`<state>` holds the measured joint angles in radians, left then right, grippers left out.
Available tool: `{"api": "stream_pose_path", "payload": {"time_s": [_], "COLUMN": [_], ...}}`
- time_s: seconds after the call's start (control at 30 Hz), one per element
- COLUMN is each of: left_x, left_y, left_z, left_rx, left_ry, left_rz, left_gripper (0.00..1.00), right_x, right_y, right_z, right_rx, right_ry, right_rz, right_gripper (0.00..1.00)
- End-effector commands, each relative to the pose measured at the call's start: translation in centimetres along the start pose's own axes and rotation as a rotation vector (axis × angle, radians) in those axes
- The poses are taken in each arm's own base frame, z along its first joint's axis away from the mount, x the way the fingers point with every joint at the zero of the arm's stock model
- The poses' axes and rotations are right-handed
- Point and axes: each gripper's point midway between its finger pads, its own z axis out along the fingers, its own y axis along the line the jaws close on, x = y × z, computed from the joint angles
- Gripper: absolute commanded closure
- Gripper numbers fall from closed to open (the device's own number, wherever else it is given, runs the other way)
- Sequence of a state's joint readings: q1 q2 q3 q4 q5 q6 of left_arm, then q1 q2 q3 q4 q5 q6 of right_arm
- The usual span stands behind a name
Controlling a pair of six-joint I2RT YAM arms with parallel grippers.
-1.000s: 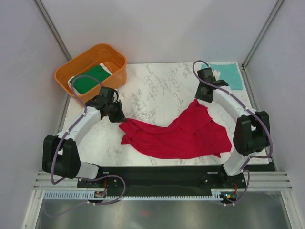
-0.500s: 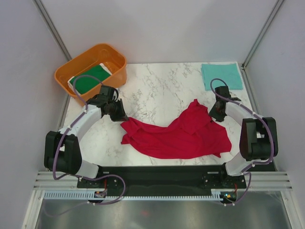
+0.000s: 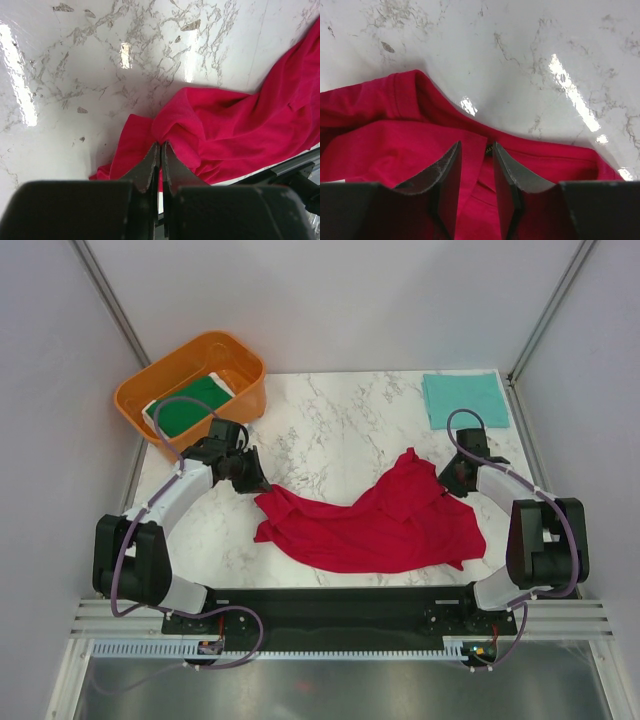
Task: Fold and stack the t-shirts
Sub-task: Flatten the tshirt out
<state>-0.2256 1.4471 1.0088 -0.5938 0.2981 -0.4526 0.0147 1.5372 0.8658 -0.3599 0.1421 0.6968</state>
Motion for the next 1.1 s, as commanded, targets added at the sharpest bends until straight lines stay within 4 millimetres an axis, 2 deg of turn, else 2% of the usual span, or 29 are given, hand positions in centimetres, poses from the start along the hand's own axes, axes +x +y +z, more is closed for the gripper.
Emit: {"api": "stream_pose_path", "payload": {"time_s": [0.0, 0.77, 0.9, 0.93, 0.97, 1.03, 1.07], "left_x": [-0.8, -0.7, -0.7, -0.7, -0.8, -1.1, -1.4], "left_y": [-0.8, -1.0, -1.0, -1.0, -1.0, -0.9, -1.1], "left_z": [0.0, 0.6, 0.7, 0.8, 0.7, 0.6, 0.4], "left_rx": [0.047, 0.064, 0.065, 0.063, 0.06, 0.05, 0.052], "left_ry": [-0.018, 0.005, 0.004, 0.007, 0.003, -0.011, -0.022], "left_rz": [0.034, 0.037, 0.035, 0.035, 0.035, 0.041, 0.047], "left_gripper": [0.95, 0.97, 0.98, 0.98, 0.98, 0.98, 0.98], "right_x": [-0.6, 0.8, 0.4, 0.3, 0.0, -0.6, -1.7], "right_y": [0.8, -0.2, -0.4, -0.5, -0.4, -0.6, -0.1], "right_z": [0.2, 2.2, 2.2, 2.2, 1.9, 1.4, 0.4], "right_rx": [-0.037, -0.012, -0.003, 0.001, -0.002, 0.012, 0.004], "right_ry": [-0.023, -0.018, -0.04, -0.045, -0.056, -0.071, -0.1], "right_rz": [0.026, 0.031, 0.035, 0.026, 0.024, 0.004, 0.003], "right_gripper": [0.61, 0.62, 0.8, 0.89, 0.93, 1.0, 1.0]}}
